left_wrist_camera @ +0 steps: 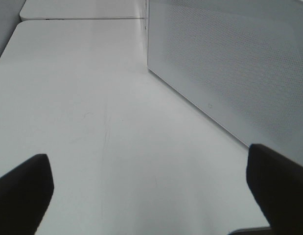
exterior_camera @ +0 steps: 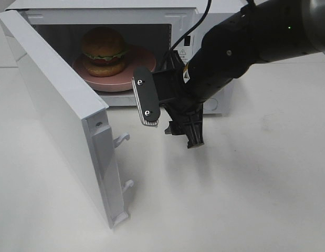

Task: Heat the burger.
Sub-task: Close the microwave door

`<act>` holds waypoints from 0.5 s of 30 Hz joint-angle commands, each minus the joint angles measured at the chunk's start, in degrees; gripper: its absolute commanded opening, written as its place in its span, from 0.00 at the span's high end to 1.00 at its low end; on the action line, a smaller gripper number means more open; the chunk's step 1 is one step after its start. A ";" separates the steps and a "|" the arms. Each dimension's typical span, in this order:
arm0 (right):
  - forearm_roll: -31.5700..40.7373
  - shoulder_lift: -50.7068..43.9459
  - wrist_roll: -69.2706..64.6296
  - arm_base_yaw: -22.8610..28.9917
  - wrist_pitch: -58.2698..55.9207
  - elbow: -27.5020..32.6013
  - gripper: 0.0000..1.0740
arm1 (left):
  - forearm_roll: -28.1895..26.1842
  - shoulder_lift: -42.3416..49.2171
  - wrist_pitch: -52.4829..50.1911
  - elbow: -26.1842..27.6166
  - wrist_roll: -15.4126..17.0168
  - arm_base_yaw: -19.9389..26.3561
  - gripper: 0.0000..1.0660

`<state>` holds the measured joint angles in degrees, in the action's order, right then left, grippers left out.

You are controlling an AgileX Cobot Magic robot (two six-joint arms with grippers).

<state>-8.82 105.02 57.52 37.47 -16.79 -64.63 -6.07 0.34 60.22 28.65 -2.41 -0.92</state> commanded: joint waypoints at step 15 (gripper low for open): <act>-0.23 -15.36 -19.94 0.06 1.26 14.27 0.36 | 0.00 1.38 -0.80 -0.11 -0.06 0.17 0.05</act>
<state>-8.82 91.33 40.91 37.47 -15.41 -51.57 -6.07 0.34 60.22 28.65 -2.41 -0.92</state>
